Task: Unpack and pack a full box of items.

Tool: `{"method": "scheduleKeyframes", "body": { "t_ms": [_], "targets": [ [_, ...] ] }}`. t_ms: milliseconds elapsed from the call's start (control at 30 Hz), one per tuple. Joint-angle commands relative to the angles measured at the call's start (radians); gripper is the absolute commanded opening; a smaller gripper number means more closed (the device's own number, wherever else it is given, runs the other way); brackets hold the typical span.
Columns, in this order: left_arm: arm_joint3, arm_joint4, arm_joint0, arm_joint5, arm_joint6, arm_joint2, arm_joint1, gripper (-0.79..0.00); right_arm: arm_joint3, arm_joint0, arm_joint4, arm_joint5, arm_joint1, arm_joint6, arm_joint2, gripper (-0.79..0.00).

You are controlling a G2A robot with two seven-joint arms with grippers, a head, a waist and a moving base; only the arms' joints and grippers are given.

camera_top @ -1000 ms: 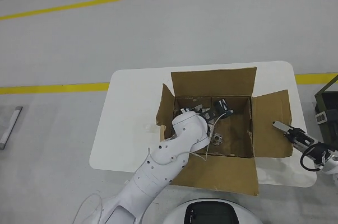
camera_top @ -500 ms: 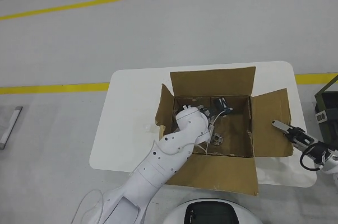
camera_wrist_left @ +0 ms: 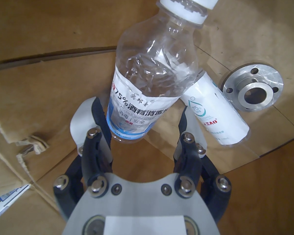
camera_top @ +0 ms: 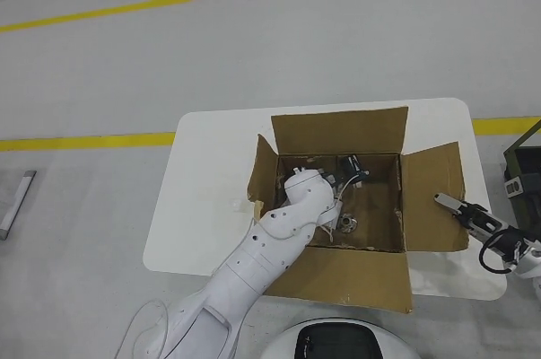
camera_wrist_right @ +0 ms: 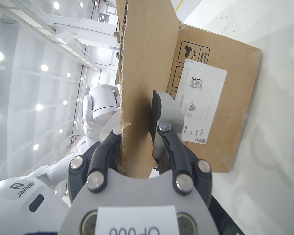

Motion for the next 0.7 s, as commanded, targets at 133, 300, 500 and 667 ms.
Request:
{"method": "scheduleKeyframes", "body": {
  "t_ms": [133,300,500,667],
  "targets": [
    [0.049,0.006,-0.01,0.0,0.02,0.008,-0.015,-0.296,0.002,0.001,-0.004,0.0,0.0,0.0,-0.003,-0.683],
    [0.077,0.009,-0.019,0.002,0.026,0.009,-0.026,-0.172,0.004,0.003,-0.004,0.001,0.0,0.0,-0.007,-0.702],
    [0.109,0.018,-0.026,-0.005,0.034,0.011,-0.036,-0.166,0.006,0.007,-0.005,0.001,0.0,0.0,-0.012,-0.714],
    [0.137,0.026,-0.028,-0.017,0.039,0.015,-0.044,-0.111,0.008,0.009,-0.007,0.004,0.001,0.0,-0.013,-0.723]
  ]
}}
